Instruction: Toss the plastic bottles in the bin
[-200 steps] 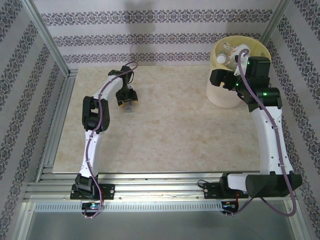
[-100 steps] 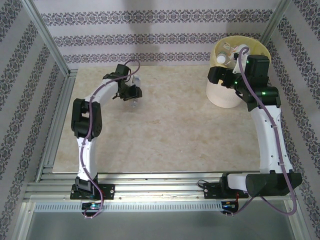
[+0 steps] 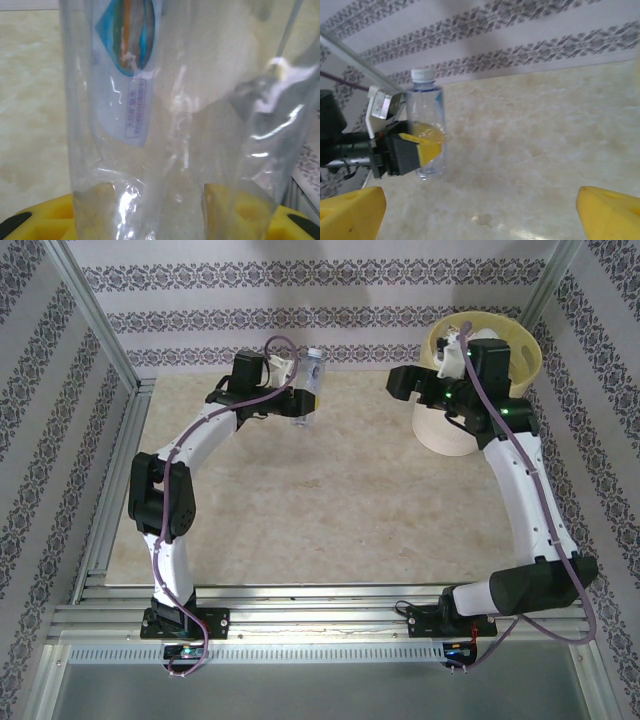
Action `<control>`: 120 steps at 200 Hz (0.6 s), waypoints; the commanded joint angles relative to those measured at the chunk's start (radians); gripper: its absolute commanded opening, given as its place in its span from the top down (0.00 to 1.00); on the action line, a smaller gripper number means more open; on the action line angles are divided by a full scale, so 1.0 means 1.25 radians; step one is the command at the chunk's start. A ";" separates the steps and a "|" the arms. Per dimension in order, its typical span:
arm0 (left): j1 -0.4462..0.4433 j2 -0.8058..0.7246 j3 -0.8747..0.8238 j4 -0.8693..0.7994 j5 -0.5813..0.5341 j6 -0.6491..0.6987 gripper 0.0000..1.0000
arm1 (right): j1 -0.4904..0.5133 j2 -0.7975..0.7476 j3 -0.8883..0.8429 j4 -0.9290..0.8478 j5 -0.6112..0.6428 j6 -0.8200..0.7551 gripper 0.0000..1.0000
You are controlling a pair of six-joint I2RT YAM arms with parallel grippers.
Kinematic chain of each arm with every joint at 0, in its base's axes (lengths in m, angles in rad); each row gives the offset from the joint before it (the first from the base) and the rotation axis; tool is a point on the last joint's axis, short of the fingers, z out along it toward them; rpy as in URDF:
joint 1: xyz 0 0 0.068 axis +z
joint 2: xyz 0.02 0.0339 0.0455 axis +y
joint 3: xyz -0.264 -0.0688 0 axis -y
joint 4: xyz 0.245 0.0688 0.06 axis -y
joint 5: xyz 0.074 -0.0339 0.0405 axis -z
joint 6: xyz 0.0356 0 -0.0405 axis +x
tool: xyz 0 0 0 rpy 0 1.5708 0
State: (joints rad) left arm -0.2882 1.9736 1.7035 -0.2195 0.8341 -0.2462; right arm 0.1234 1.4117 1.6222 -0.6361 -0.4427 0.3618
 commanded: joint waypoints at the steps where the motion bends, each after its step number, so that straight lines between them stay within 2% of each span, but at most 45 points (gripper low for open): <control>1: -0.030 -0.023 -0.001 0.089 0.074 0.005 0.54 | 0.029 0.029 0.033 0.040 -0.044 0.032 0.03; 59: -0.089 -0.021 0.020 0.115 0.119 -0.008 0.54 | 0.081 0.098 0.066 0.067 -0.068 0.049 0.05; 120: -0.118 -0.027 0.021 0.194 0.178 -0.079 0.57 | 0.106 0.135 0.082 0.063 -0.071 0.044 0.09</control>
State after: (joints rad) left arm -0.4164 1.9736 1.7039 -0.0658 0.9932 -0.3027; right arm 0.2344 1.5608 1.6901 -0.5777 -0.5076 0.4168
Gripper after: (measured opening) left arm 0.443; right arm 0.915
